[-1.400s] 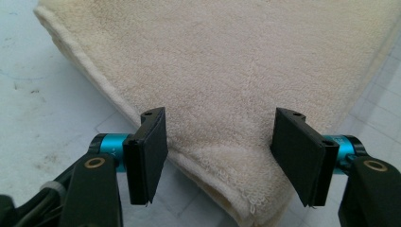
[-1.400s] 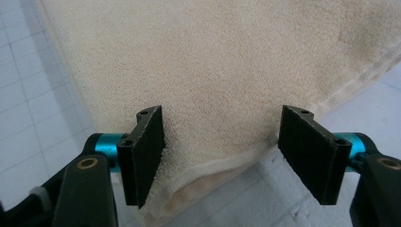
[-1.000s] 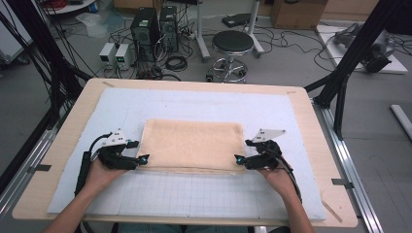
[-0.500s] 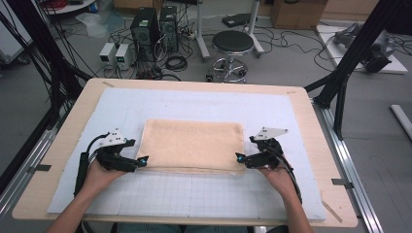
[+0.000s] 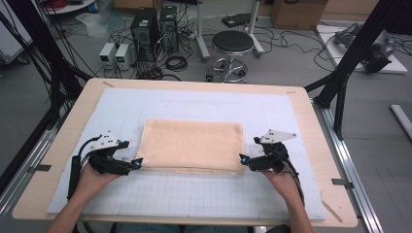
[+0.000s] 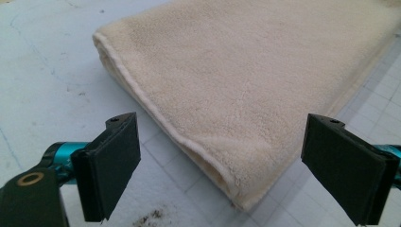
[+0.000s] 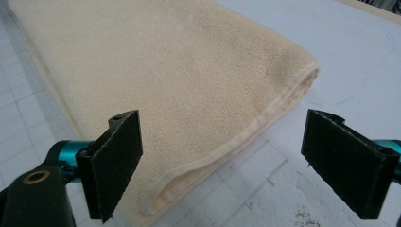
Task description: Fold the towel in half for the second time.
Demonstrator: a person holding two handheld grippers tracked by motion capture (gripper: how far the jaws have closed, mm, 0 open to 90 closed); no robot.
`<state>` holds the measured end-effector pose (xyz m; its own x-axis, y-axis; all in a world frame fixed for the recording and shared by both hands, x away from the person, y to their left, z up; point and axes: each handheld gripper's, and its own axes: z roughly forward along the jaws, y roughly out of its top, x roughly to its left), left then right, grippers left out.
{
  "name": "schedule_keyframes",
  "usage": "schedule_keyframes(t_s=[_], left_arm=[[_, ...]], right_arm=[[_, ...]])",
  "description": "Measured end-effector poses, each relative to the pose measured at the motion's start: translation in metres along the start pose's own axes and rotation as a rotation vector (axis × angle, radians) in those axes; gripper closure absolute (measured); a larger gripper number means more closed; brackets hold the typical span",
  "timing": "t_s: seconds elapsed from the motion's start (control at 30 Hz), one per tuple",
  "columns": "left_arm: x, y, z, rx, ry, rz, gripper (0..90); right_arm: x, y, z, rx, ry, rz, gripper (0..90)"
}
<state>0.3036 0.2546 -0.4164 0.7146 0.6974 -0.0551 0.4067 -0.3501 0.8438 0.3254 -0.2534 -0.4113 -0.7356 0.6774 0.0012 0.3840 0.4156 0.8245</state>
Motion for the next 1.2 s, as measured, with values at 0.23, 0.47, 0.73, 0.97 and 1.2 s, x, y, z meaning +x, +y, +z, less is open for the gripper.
schedule_keyframes(t_s=[0.23,0.47,0.73,0.97,1.2], left_arm=[[-0.003,-0.002,-0.008,-0.008,0.005,0.003,12.8],[-0.005,-0.004,-0.012,-0.008,0.004,0.001,12.6],[-0.009,-0.007,-0.020,-0.009,0.004,0.006,12.5],[-0.011,-0.011,-0.027,-0.007,0.012,0.003,12.5],[-0.014,-0.016,-0.032,0.010,0.027,-0.002,12.5]], right_arm=[[0.000,-0.004,-0.005,-0.004,-0.011,0.002,12.7],[0.002,-0.009,-0.014,-0.009,-0.029,0.000,12.7],[0.004,-0.014,-0.023,-0.020,-0.038,0.006,12.6],[0.005,-0.019,-0.029,-0.025,-0.046,0.008,12.6],[0.006,-0.025,-0.037,-0.032,-0.053,0.024,12.6]])
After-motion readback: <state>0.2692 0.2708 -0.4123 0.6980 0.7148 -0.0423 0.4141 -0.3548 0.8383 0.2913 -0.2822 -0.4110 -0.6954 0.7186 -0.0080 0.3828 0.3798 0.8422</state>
